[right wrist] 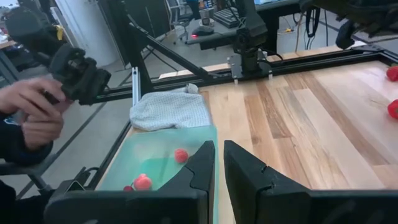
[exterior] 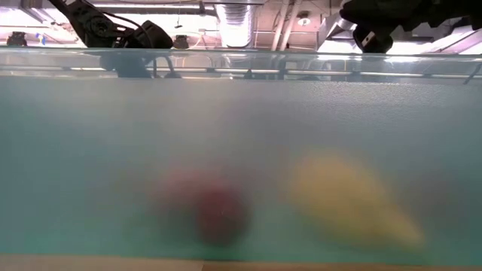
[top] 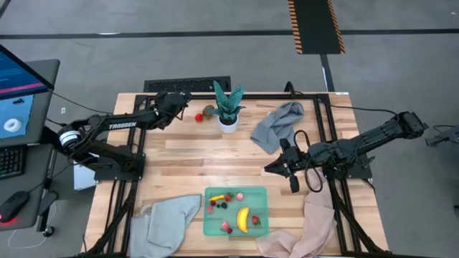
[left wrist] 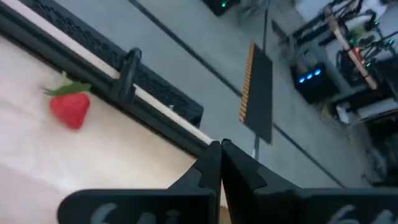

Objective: Pick and placing Produce into tupperware
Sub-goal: Put the red strawberry into the green bin

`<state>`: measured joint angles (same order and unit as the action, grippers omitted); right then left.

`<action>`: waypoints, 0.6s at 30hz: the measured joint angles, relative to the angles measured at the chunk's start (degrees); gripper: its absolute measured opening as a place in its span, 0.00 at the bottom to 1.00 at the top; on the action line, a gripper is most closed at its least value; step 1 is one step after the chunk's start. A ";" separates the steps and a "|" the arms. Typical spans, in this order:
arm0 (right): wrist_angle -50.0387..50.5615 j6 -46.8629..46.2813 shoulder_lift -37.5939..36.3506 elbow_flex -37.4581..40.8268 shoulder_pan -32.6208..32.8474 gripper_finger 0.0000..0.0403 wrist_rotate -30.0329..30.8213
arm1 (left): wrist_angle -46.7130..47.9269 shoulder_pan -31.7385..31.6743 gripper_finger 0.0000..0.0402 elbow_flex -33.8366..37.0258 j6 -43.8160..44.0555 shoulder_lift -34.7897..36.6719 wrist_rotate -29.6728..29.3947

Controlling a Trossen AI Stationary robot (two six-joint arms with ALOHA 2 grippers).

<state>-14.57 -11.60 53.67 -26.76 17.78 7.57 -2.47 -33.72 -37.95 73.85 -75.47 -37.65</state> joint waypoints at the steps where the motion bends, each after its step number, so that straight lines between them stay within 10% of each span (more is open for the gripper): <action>1: -0.02 0.00 0.00 0.00 0.02 0.15 0.00 | 0.57 0.60 0.00 0.02 -0.68 0.03 -0.12; 9: 0.00 0.00 0.00 0.00 0.02 0.15 0.00 | 4.94 2.55 0.00 0.04 2.77 -1.28 -2.32; 18: 0.87 0.00 0.00 0.00 0.04 0.15 0.00 | 17.83 0.02 0.00 0.07 25.87 -1.65 -4.91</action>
<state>-13.69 -11.60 53.67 -26.76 17.82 7.57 15.36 -33.71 -37.89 99.72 -77.12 -42.56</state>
